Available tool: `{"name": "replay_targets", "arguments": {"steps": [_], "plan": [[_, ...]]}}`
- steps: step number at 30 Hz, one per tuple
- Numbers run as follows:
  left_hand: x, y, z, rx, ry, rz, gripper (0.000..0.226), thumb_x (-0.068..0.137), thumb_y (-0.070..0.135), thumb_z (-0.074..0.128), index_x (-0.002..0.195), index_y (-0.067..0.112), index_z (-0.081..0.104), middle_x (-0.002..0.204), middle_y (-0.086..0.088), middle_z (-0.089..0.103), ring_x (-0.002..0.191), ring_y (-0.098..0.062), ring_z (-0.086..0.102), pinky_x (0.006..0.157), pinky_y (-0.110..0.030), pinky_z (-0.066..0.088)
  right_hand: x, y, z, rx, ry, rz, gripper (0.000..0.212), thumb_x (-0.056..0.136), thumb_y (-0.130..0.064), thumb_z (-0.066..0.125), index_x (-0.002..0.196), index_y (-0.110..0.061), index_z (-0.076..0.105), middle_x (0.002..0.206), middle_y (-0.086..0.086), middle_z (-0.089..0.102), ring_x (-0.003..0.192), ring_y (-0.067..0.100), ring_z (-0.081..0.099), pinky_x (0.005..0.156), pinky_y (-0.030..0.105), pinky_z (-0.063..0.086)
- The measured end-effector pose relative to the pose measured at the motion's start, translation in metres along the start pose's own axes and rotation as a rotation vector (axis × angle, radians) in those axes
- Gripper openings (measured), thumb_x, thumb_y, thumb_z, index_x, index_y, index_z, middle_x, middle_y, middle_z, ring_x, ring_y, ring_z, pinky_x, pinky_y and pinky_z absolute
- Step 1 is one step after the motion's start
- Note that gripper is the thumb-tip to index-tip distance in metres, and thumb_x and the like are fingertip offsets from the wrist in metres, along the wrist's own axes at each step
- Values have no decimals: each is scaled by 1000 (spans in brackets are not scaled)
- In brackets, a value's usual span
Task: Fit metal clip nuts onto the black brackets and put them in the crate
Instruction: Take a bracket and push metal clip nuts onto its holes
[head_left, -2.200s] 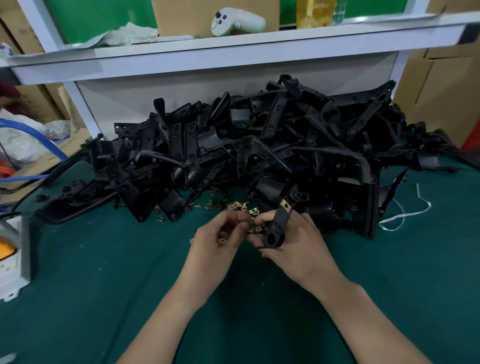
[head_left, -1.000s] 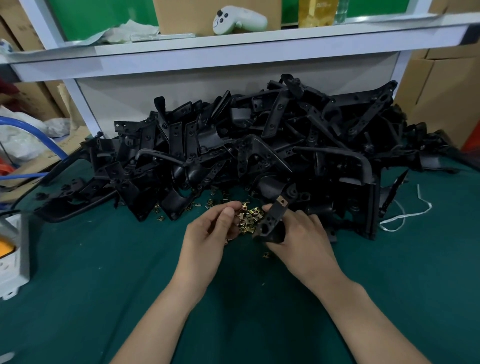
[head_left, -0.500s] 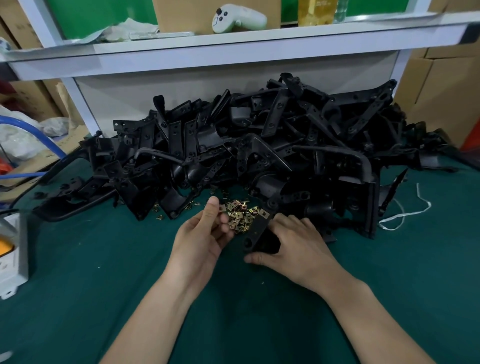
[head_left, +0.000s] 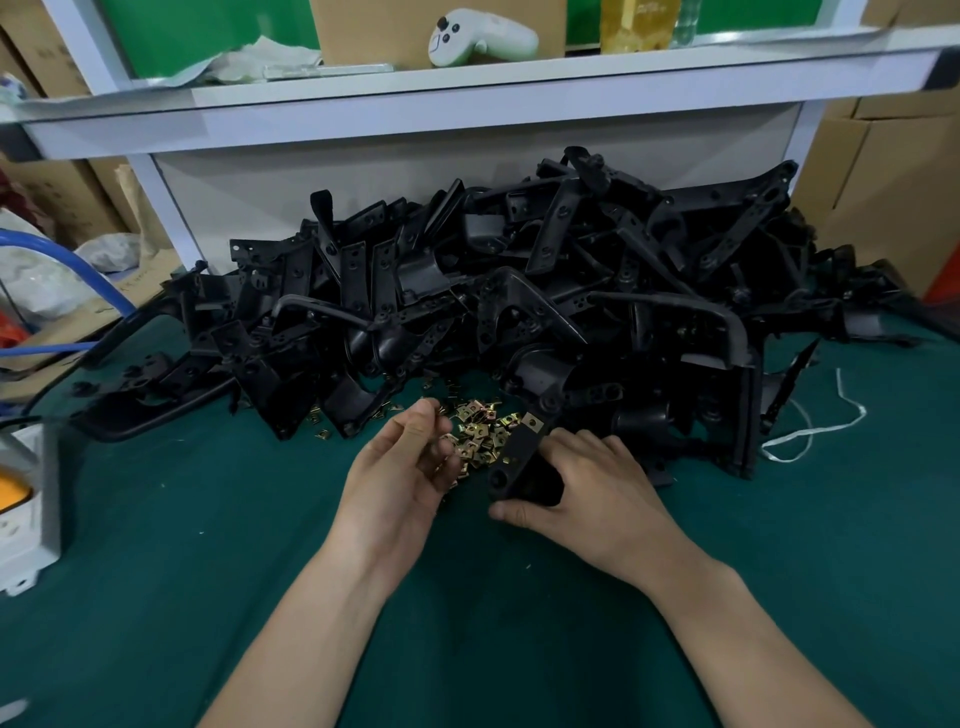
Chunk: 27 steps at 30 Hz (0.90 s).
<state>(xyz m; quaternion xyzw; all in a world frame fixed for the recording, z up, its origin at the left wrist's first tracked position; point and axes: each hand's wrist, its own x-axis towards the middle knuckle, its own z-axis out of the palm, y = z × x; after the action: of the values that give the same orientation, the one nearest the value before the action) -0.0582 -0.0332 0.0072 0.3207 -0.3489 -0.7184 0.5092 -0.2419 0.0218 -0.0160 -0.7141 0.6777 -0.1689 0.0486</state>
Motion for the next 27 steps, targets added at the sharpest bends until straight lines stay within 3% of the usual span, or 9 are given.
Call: {"name": "replay_targets", "arguments": {"steps": [15,22,27], "plan": [[0,-2,-1,25,37,25,16,97,16,62,111,14,69,86,3,71,67,-4,63,62,-18,55,0,0,0,-9,7,1,90,69,-96,24,126,-35,56,109,-22,52,101,4,42,86,25,25],[-2,-2,1,104,37,73,25,75,17,73,100,16,72,88,6,74,73,-4,67,65,-17,55,0,-1,-1,-8,-4,11,92,69,-96,25,130,-34,55,112,-21,52,103,4,42,92,26,29],[-3,-4,2,170,41,117,18,87,8,69,102,18,72,84,10,73,73,-2,67,65,-16,54,0,-1,-1,9,0,8,87,71,-95,28,129,-36,55,110,-22,53,103,4,43,93,27,30]]}}
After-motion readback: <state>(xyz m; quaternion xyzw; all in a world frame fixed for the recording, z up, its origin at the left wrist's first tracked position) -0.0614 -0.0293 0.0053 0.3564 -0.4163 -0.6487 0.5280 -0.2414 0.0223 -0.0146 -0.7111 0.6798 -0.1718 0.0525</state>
